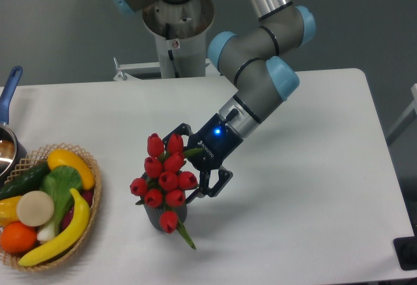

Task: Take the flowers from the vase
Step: 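Close the gripper on the tulip stems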

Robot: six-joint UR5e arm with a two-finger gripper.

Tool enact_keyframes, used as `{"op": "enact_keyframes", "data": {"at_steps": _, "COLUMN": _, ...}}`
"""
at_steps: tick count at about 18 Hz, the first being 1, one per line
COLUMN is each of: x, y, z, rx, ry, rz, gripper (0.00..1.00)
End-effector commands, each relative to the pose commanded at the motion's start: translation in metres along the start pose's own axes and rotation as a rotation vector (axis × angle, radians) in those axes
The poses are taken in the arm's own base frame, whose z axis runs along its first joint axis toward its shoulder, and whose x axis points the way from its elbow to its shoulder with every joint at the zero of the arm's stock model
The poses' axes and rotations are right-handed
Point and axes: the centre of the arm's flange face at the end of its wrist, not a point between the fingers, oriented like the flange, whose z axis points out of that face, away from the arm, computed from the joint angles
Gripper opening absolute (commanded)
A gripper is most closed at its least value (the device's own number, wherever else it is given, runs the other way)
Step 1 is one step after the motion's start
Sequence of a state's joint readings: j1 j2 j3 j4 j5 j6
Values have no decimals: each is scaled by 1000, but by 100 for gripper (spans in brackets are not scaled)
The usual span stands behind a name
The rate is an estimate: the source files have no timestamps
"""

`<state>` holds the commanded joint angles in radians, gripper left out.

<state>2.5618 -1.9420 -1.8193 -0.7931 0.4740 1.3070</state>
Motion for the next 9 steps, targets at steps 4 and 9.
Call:
{"op": "enact_keyframes", "data": {"at_steps": 4, "x": -1, "y": -1, "z": 2, "rx": -2, "ry": 3, "rz": 3, "gripper": 100}}
{"op": "enact_keyframes", "data": {"at_steps": 9, "x": -1, "y": -3, "z": 6, "rx": -2, "ry": 8, "rz": 9, "gripper": 76}}
